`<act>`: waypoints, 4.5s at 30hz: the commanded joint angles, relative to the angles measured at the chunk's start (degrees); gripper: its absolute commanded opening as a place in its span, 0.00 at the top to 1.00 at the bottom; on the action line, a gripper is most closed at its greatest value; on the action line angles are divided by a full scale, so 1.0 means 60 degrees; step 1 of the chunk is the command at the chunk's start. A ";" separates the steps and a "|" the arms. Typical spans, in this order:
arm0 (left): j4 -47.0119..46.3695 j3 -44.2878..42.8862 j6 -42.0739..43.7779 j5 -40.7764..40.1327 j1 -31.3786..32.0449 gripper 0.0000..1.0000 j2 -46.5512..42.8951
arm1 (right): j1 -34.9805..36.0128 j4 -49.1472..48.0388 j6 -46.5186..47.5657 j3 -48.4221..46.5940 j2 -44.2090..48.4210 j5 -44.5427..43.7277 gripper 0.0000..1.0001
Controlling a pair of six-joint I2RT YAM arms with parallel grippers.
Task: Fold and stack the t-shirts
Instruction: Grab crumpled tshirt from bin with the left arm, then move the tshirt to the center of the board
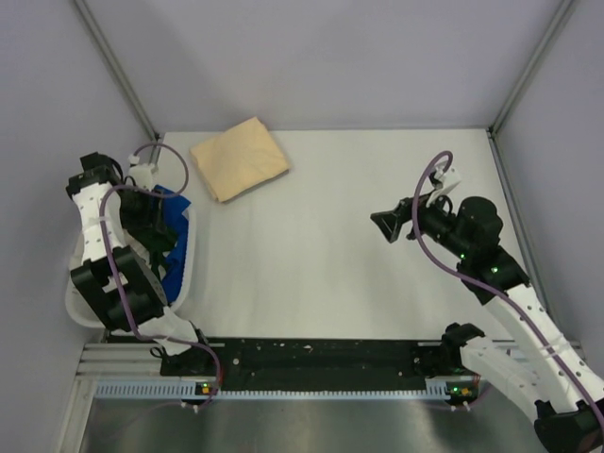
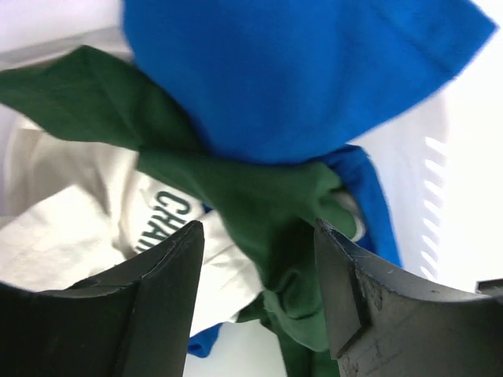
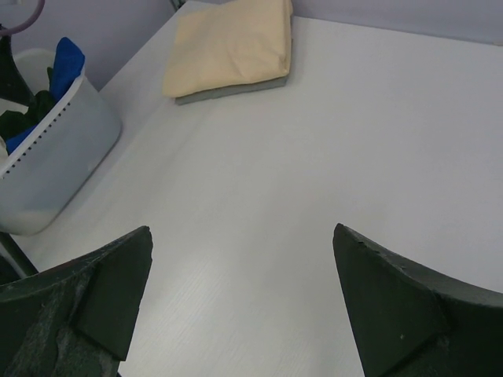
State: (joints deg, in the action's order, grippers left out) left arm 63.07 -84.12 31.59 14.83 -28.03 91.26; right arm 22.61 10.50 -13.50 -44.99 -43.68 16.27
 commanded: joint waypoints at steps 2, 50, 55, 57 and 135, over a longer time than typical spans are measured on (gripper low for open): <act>0.0695 0.0029 -0.0109 0.1148 -0.0001 0.35 -0.0839 | -0.0018 -0.0154 0.0009 -0.0718 -0.0029 -0.0222 0.05; -0.1208 -0.5010 0.0111 0.2891 1.0604 1.00 -0.1163 | 0.0025 -0.0154 0.0474 -0.1467 -0.0410 0.2172 0.20; -0.1239 -0.4994 0.0052 0.2919 1.0605 1.00 -0.1031 | 0.1282 -0.1160 0.1459 -0.0691 -0.0775 0.2400 0.18; -0.1224 -0.5009 0.0052 0.2817 1.0590 1.00 -0.1060 | 0.1693 -0.1937 0.1458 -0.0616 -0.1330 0.2751 0.13; 0.0623 -0.5879 0.0695 0.2847 0.8976 1.00 -0.1943 | -0.0235 0.1981 0.0183 -0.5100 -0.2579 0.2024 1.00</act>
State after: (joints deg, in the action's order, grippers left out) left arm 73.30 -129.01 37.21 24.91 21.74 70.50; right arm 25.50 8.62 -17.54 -75.44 -61.10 39.75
